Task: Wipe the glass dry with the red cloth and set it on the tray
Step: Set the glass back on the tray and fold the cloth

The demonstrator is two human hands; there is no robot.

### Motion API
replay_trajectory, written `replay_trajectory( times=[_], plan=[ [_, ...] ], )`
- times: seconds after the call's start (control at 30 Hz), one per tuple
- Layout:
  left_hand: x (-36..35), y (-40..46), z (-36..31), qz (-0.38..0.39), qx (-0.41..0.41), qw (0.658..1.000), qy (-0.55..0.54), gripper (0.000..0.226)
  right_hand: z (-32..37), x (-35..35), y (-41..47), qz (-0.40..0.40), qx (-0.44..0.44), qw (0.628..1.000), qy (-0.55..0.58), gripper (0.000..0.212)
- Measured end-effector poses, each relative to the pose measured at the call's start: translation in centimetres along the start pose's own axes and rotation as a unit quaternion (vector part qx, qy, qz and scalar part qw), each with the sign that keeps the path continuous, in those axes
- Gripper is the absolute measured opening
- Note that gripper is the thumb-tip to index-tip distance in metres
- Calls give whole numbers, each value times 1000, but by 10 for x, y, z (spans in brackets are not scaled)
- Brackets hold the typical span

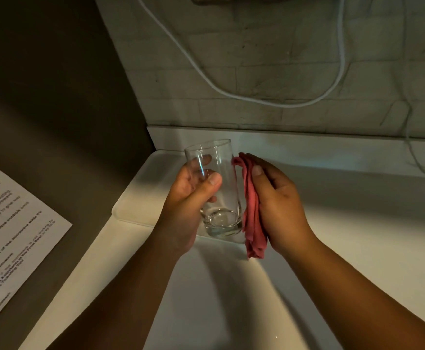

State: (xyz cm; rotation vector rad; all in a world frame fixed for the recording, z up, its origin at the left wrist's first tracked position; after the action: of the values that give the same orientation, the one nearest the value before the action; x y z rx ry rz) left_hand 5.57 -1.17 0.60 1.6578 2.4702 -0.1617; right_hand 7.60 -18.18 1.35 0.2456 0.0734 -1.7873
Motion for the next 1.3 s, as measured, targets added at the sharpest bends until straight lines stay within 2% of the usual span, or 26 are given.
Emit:
replay_trajectory(
  times=[0.23, 0.37, 0.73, 1.1, 1.3],
  plan=[
    [0, 8, -6, -21, -76, 997, 26, 57, -4, 16, 3, -16, 15, 1000, -19, 29],
    [3, 8, 4, -36, -89, 994, 54, 67, -6, 22, 4, -25, 11, 999, -23, 28],
    [1, 8, 29, -38, -75, 987, 138, 73, -4, 30, 9, -45, 12, 999, -11, 27],
    [1, 8, 42, -39, -60, 985, 159, 85, -6, 29, 9, -37, 16, 999, -10, 26],
    [2, 4, 54, -39, -50, 984, 169, 82, -6, 32, 10, -35, 25, 999, -15, 26]
  ],
)
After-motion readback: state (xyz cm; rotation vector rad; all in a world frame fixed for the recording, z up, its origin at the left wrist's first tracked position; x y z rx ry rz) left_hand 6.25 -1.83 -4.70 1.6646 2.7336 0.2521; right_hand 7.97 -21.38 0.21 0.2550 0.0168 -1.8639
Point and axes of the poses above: each hand's wrist, its own y-axis towards the middle knuckle, its own x-axis out of the back of the hand, z = x × y, the point moved 4 cm from there along y, towards the middle knuckle, and after that the axes turned 15 degrees about -z, right-handed, at the moved point
